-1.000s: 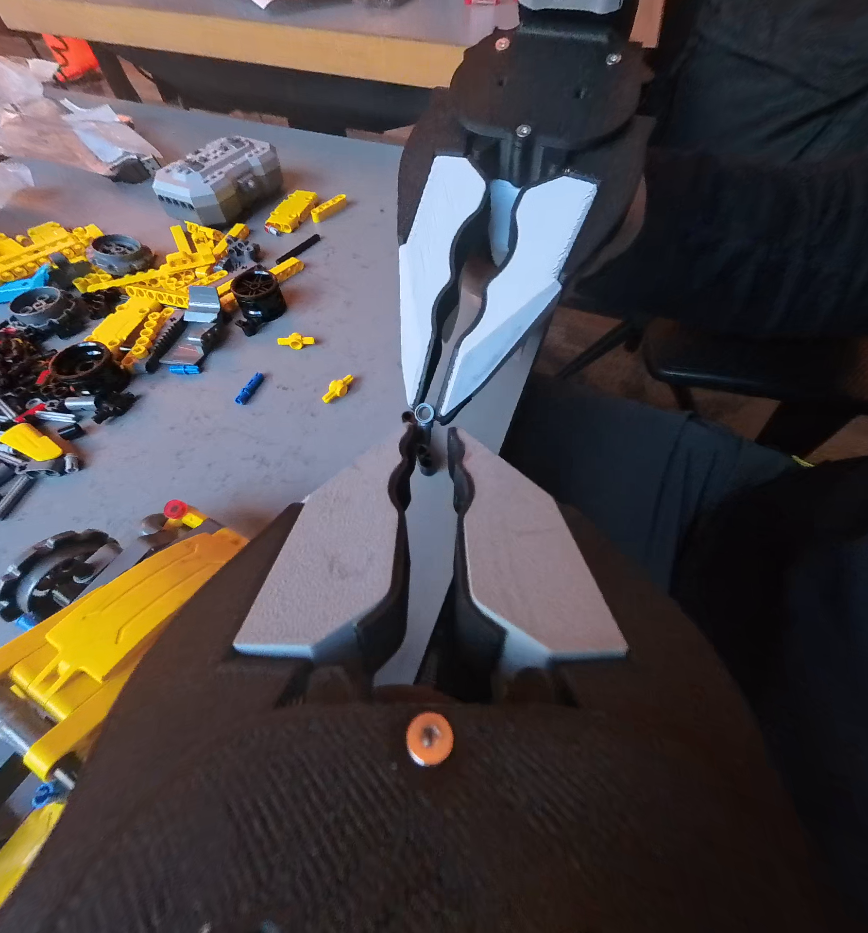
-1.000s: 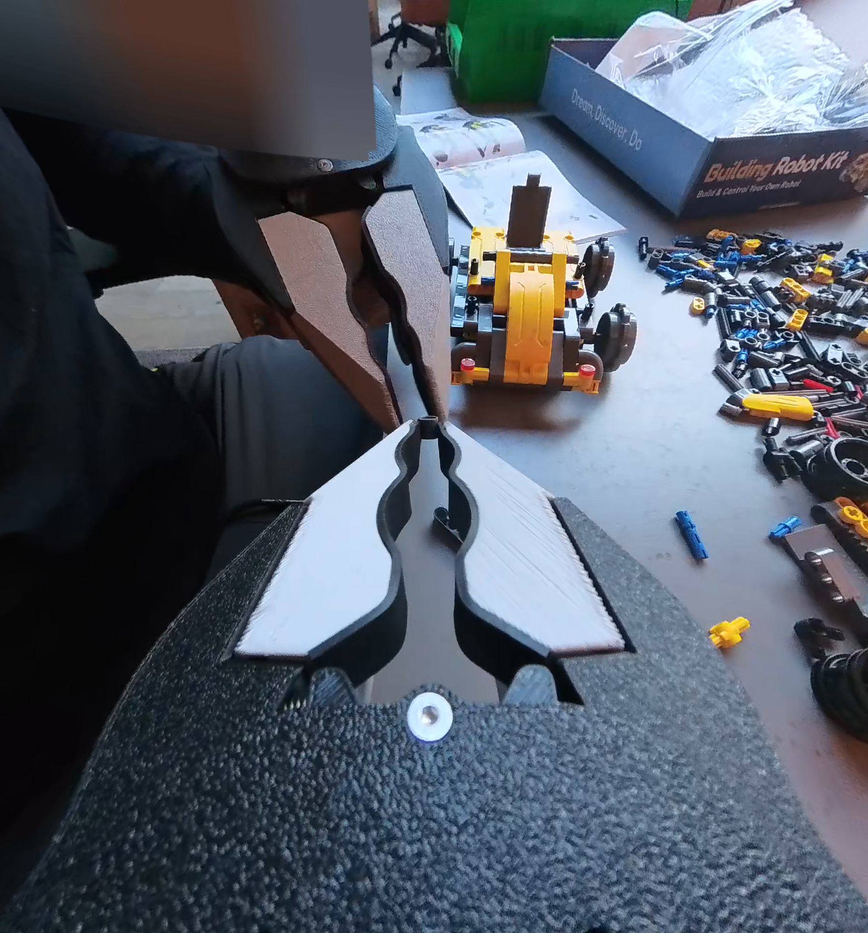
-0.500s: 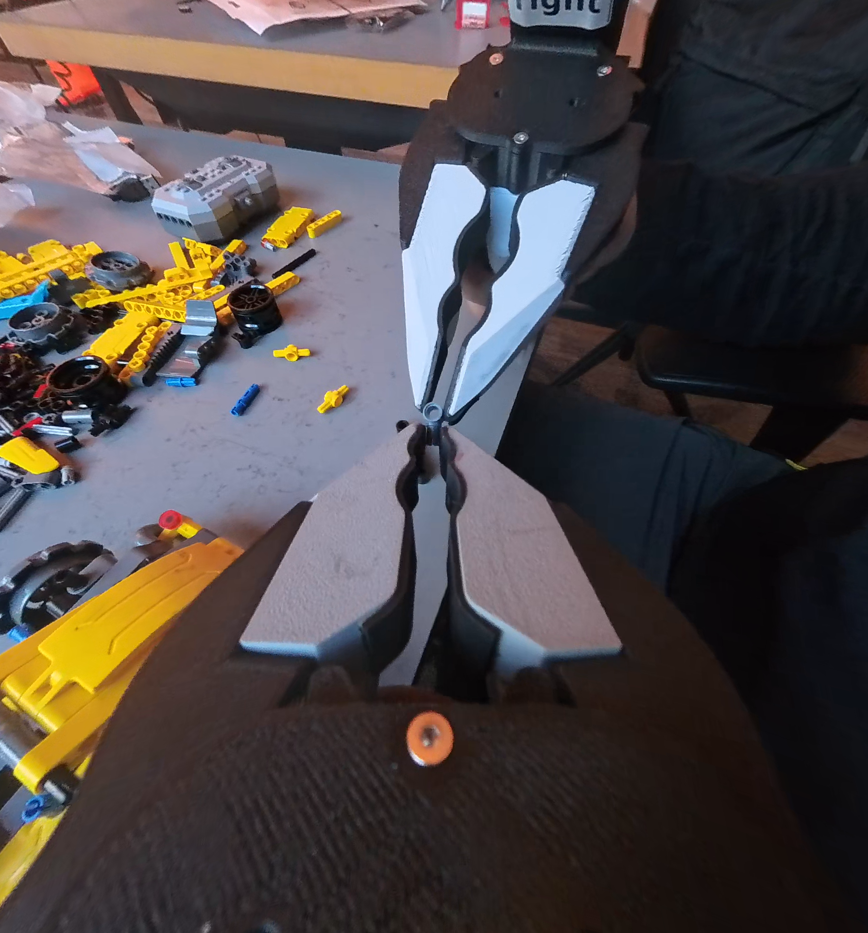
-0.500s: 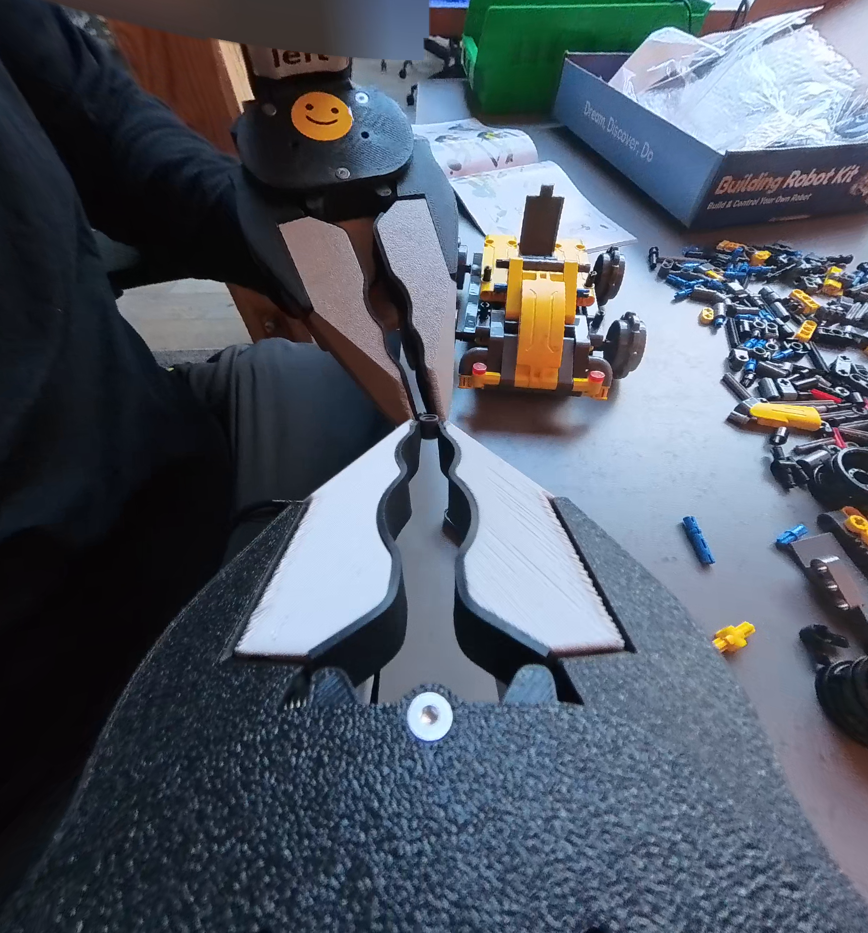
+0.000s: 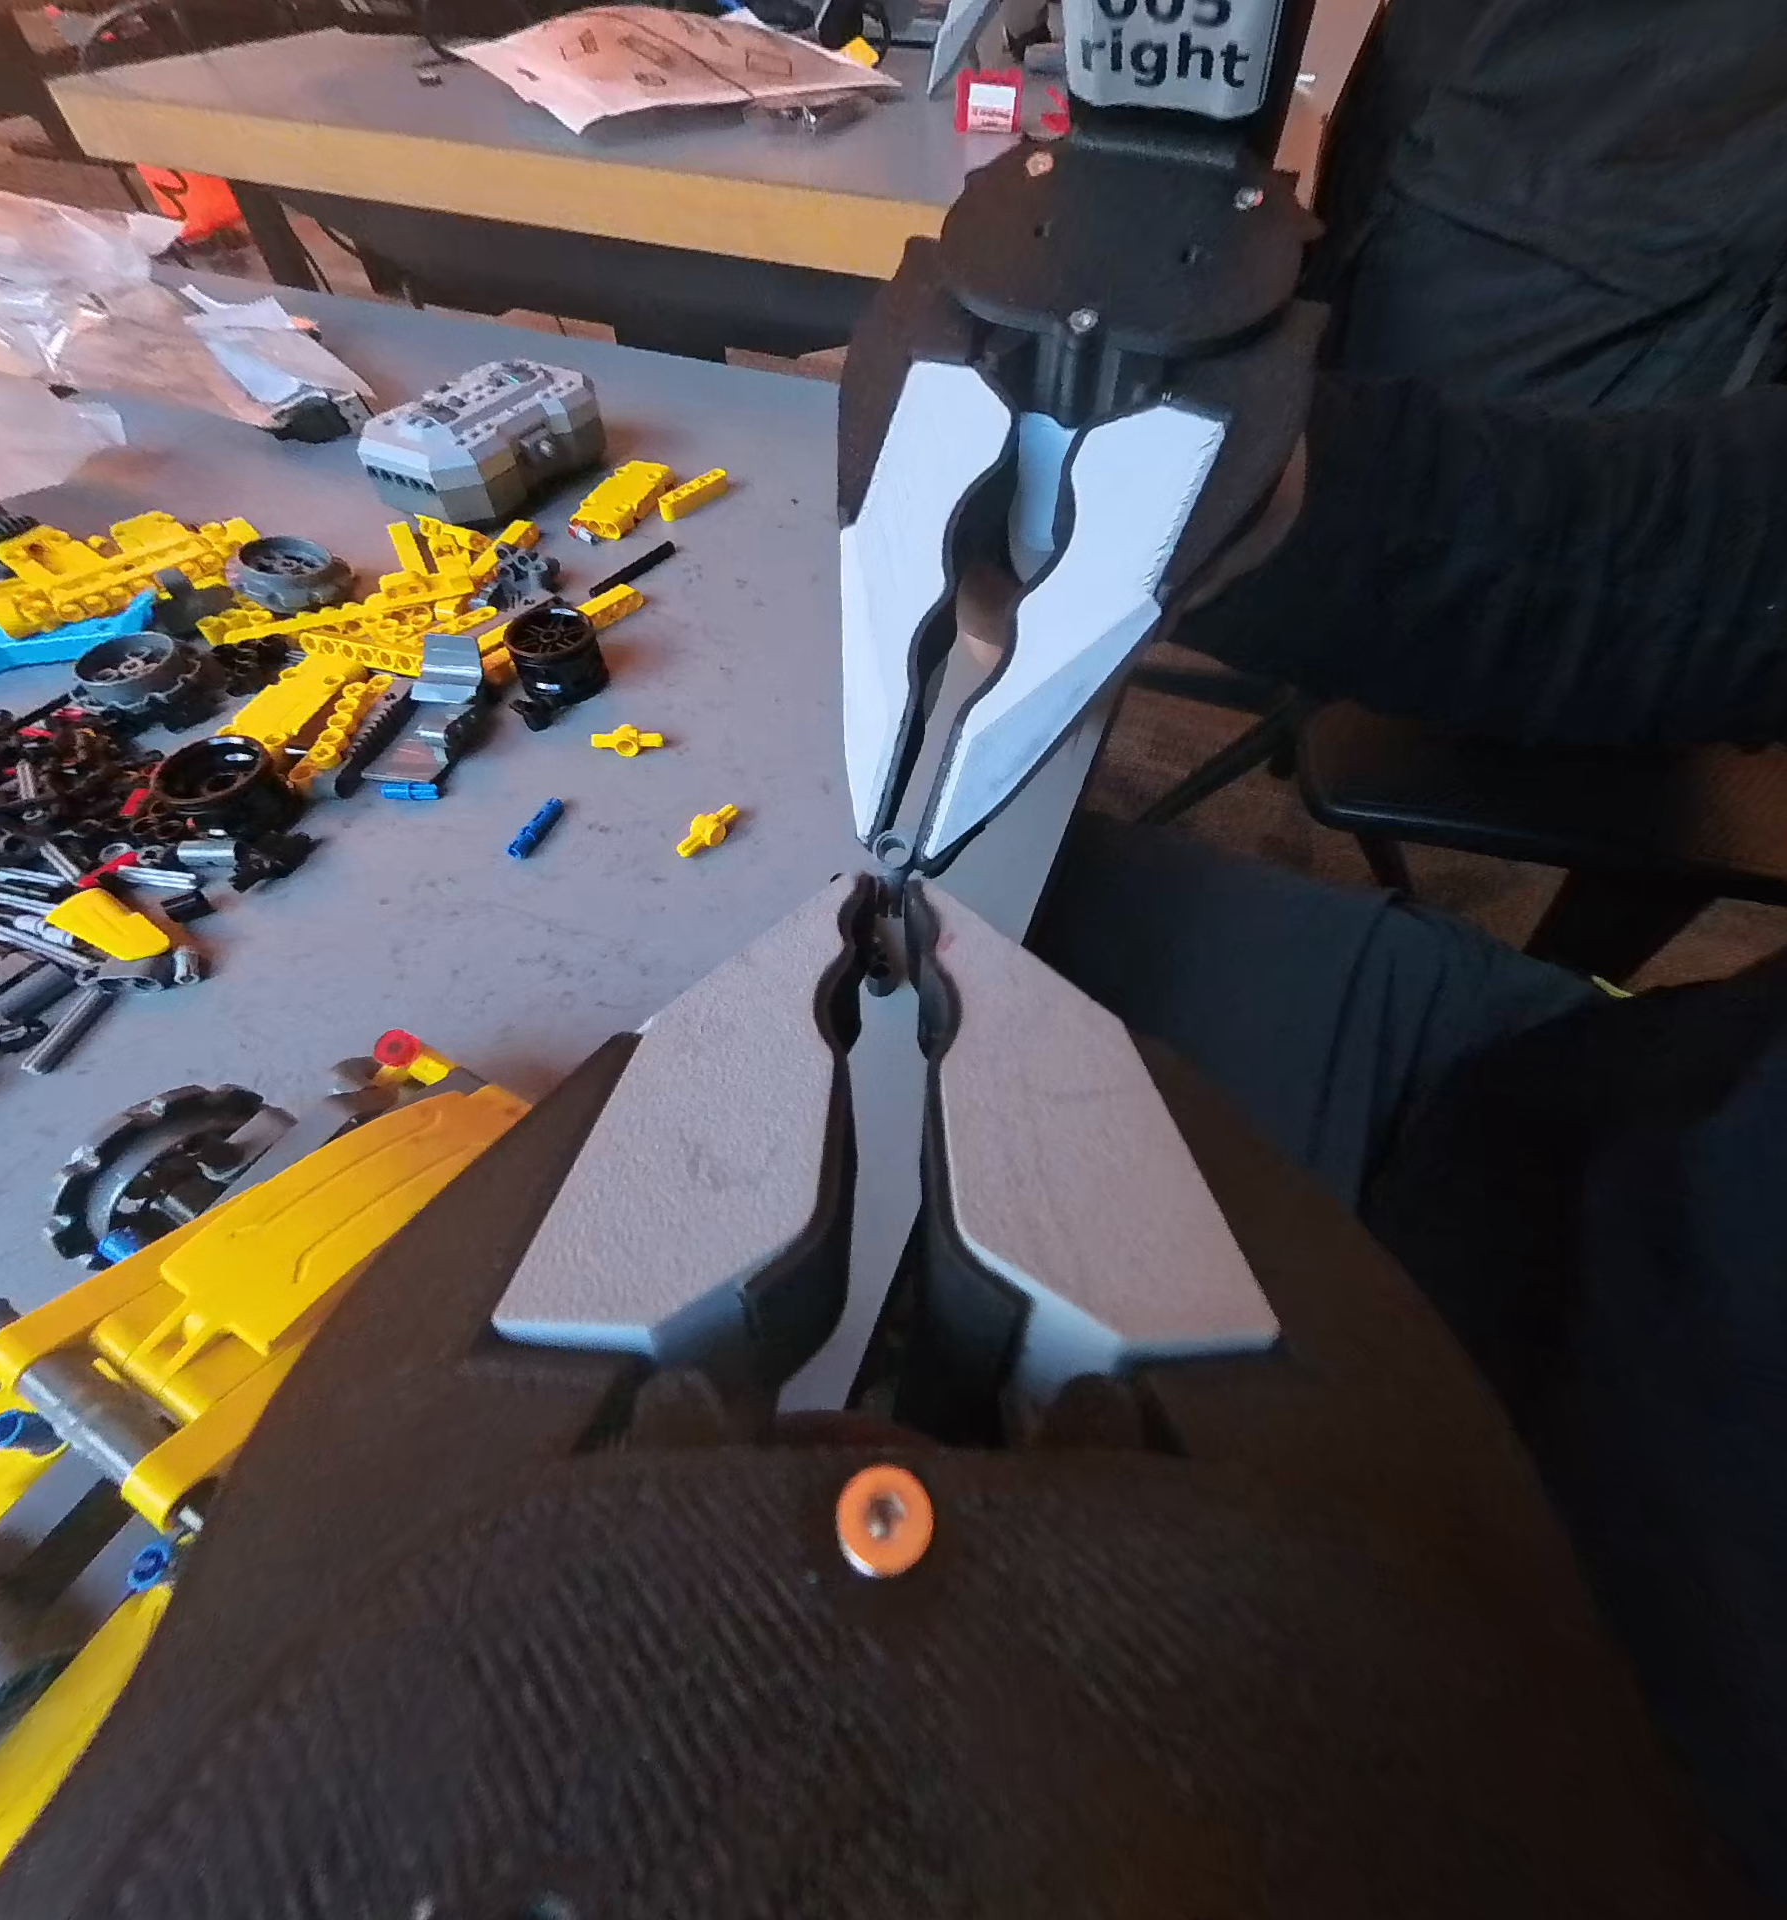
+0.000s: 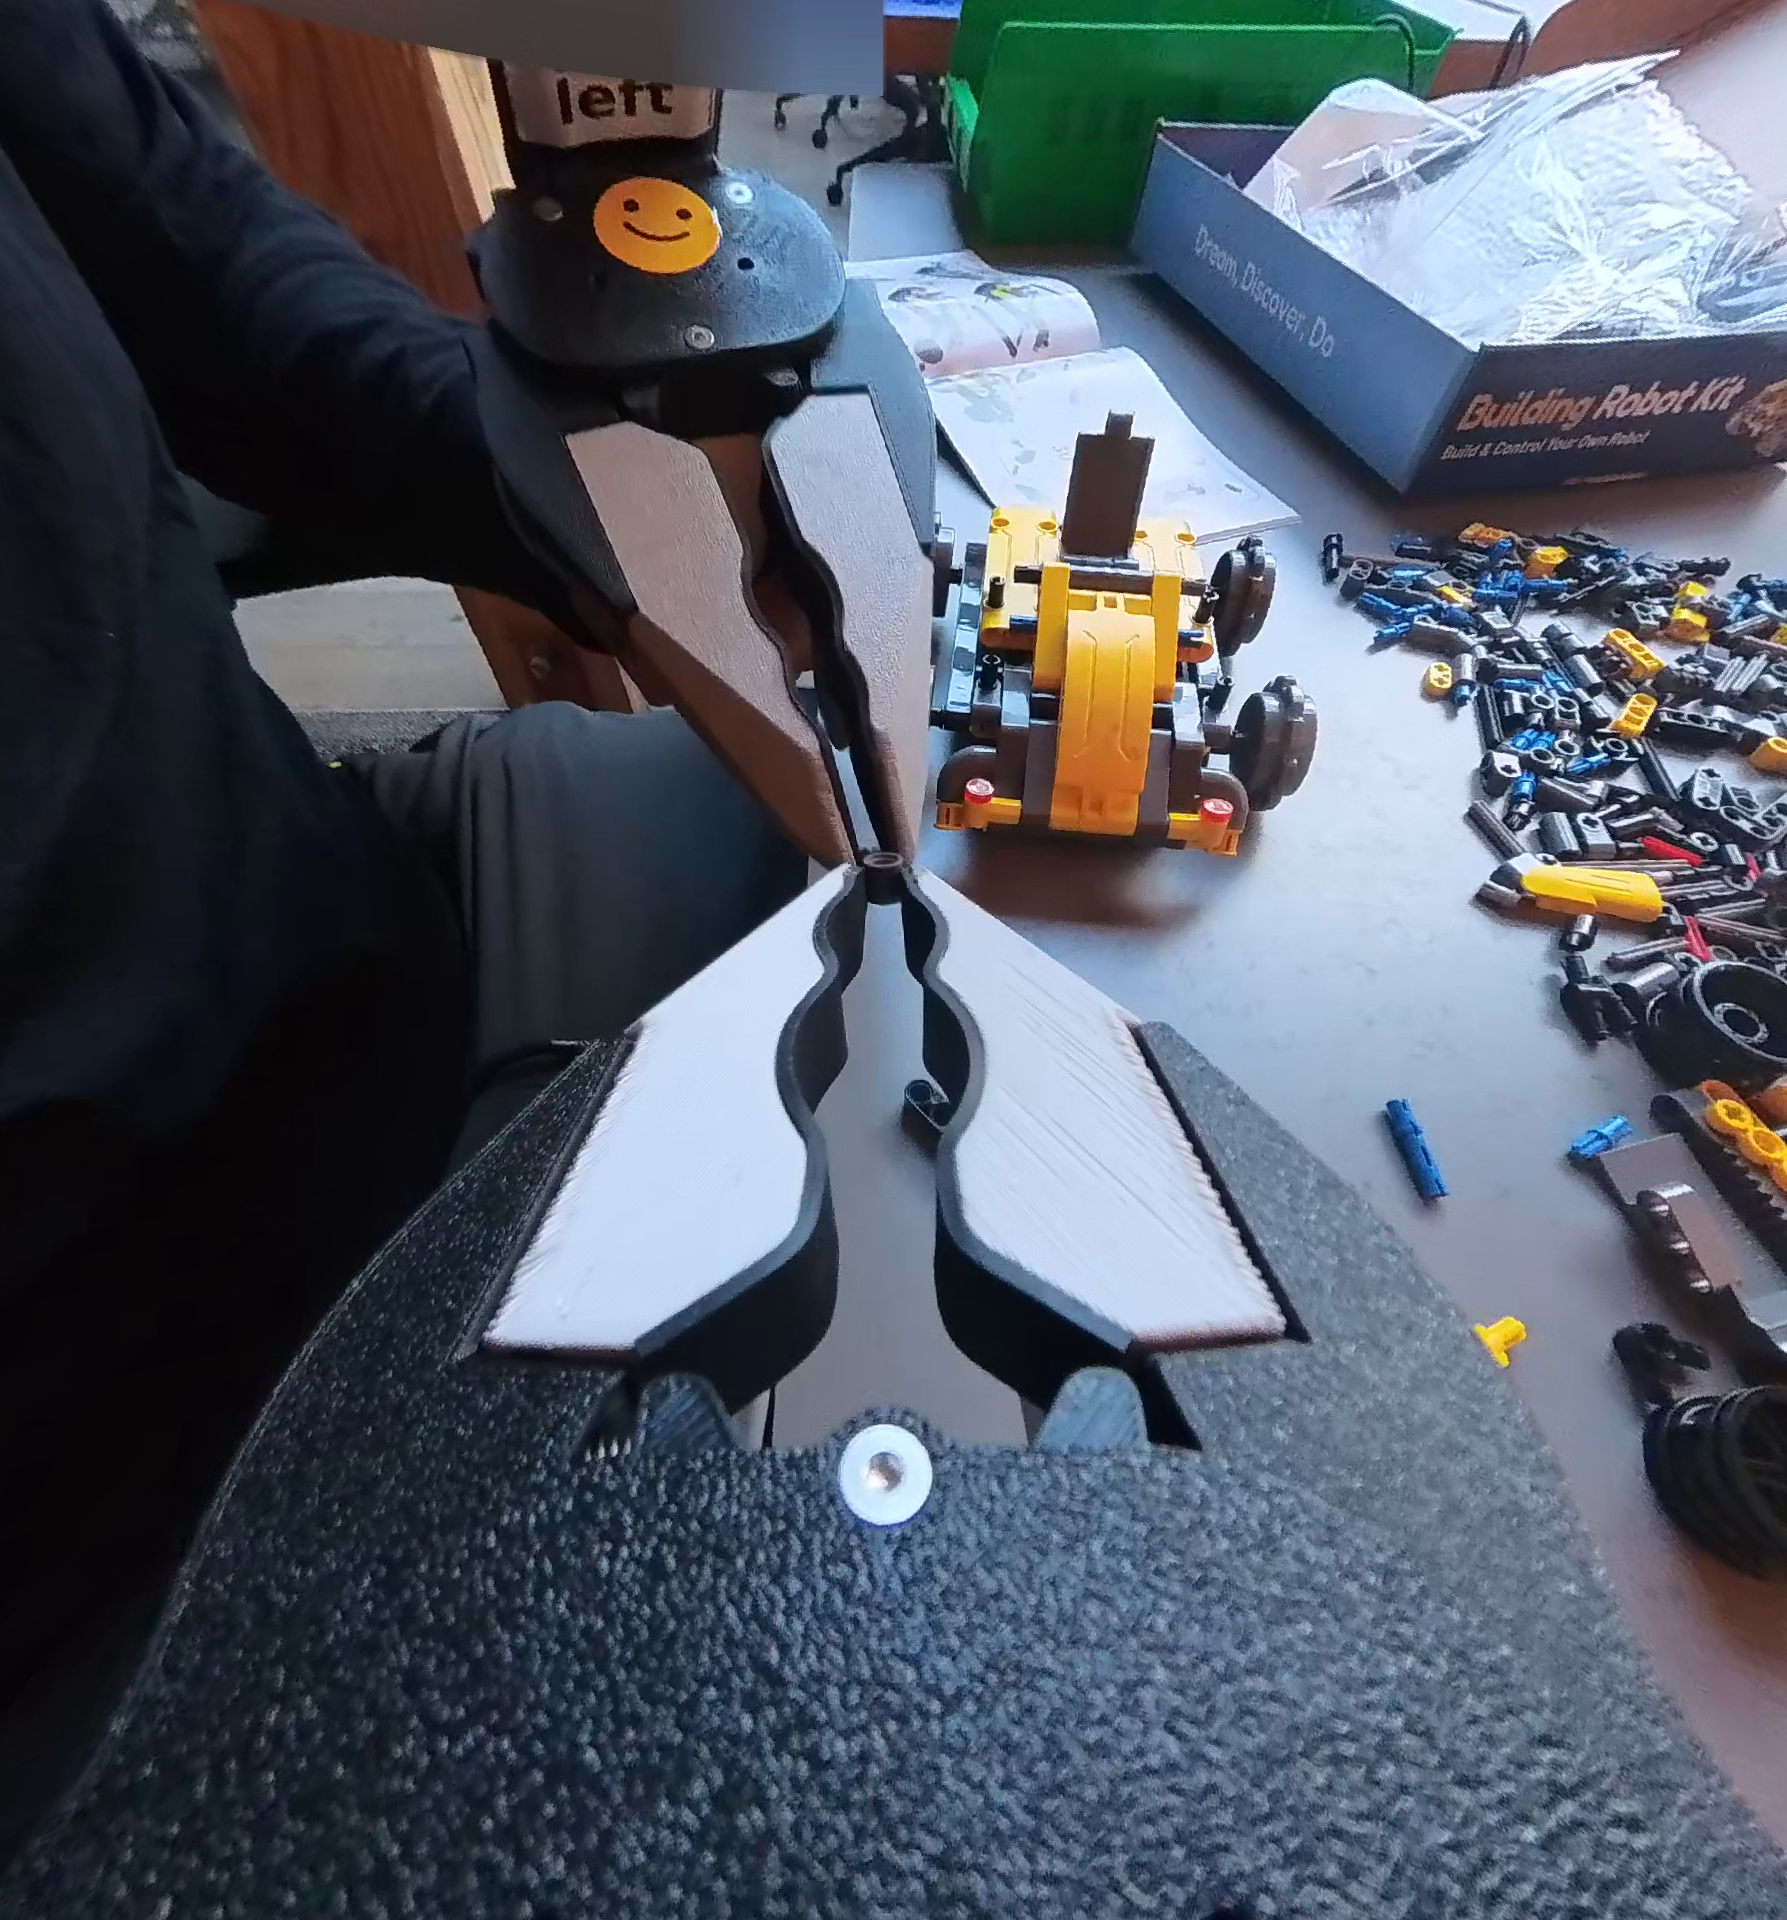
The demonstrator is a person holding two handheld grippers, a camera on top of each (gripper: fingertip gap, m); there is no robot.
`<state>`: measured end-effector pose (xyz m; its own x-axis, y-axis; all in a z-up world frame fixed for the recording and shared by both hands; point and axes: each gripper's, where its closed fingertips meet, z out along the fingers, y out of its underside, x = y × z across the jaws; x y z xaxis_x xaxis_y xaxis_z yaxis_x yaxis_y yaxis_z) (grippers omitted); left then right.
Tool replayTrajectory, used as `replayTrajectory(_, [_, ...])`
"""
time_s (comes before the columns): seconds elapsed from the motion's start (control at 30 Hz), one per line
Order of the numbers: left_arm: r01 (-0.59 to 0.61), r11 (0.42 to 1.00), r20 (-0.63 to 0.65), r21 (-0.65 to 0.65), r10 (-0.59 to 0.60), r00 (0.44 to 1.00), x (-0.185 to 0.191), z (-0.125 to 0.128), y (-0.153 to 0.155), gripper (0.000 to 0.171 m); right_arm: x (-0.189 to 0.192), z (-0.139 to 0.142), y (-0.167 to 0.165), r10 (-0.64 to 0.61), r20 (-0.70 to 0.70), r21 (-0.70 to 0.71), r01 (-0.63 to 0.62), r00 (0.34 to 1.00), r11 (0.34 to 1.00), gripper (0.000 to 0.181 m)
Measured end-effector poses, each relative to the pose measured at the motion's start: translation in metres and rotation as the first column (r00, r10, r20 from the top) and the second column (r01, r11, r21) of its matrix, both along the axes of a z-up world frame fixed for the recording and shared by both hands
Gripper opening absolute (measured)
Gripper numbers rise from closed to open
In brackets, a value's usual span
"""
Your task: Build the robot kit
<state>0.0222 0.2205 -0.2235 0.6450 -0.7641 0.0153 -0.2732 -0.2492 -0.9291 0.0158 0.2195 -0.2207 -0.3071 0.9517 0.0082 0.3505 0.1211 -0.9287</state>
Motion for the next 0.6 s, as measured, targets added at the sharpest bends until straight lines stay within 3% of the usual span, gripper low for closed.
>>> replayTrajectory(0.6, [0.005,1.0,0.014,0.015,-0.005,1.0,-0.0064,0.009,-0.0031,0.0,-0.0069,0.0079,-0.0028,0.002,-0.015,0.002,-0.002,1.0,1.0,0.006])
